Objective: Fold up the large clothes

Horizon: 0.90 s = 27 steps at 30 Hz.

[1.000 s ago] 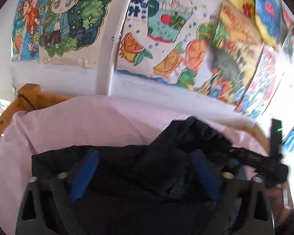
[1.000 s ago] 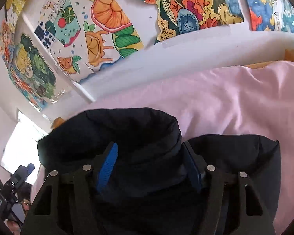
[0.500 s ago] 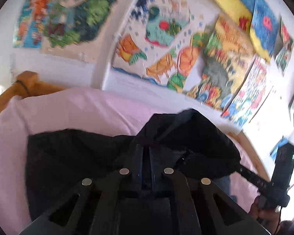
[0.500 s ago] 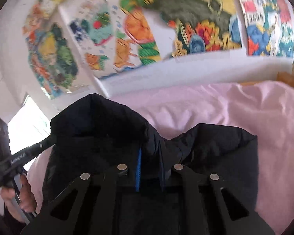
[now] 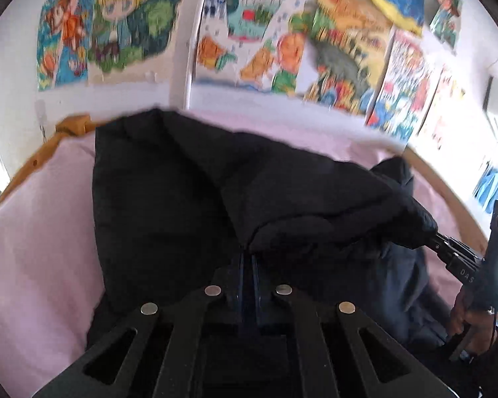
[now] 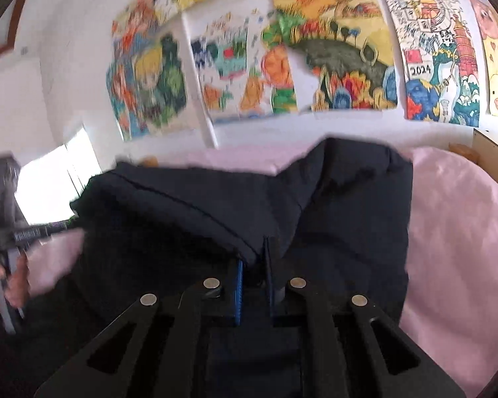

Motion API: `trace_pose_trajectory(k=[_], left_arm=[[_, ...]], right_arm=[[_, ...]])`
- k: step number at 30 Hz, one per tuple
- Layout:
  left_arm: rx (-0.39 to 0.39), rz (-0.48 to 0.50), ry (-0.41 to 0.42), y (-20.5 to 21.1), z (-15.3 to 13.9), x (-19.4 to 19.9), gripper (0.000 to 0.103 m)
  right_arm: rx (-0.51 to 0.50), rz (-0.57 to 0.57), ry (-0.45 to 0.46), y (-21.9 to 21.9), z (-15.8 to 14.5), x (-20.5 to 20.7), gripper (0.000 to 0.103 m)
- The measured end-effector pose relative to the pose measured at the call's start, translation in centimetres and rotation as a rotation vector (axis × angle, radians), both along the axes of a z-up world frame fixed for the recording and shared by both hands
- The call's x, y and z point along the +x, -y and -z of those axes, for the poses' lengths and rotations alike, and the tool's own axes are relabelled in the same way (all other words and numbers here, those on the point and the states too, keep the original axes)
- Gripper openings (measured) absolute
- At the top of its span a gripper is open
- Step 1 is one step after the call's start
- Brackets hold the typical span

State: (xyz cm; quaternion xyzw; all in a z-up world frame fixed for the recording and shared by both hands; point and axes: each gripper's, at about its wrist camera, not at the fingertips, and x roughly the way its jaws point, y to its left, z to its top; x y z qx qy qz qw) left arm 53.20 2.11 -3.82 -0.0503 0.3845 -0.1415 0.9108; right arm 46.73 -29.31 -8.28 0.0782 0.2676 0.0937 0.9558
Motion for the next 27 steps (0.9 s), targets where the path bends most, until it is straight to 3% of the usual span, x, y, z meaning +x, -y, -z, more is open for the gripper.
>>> trace_pose_trajectory(k=[4, 10, 13, 16, 20, 24, 27], left_arm=[[-0.057, -0.010, -0.031, -1.1, 0.4, 0.3, 0.005], [-0.065, -0.011, 0.147, -2.3, -3.3, -3.1, 0.005], [-0.033, 0.024, 0.205, -0.7, -4.8, -2.6, 0.010], [0.001, 0.092, 0.121, 2.8, -3.9, 1.3, 0.010], [0.068, 0.088, -0.034, 4.8, 0.6, 5.5, 0.009], [0.059, 0.074, -0.080, 3.6, 3.8, 5.1, 0.006], [0.053, 0.073, -0.082, 3.5, 4.4, 4.8, 0.006]], right_arm=[[-0.050, 0.024, -0.081, -0.2, 2.6, 2.0, 0.009], [-0.143, 0.042, -0.109, -1.0, 4.1, 3.2, 0.009], [-0.191, 0.047, -0.105, -2.0, 5.0, 3.1, 0.009], [-0.209, 0.057, -0.102, -2.5, 5.3, 3.2, 0.009], [-0.212, 0.055, -0.103, -2.5, 5.4, 2.9, 0.010], [-0.157, 0.033, -0.143, -1.8, 4.1, 2.4, 0.011], [-0.138, 0.040, -0.055, -1.6, 1.0, 0.2, 0.015]])
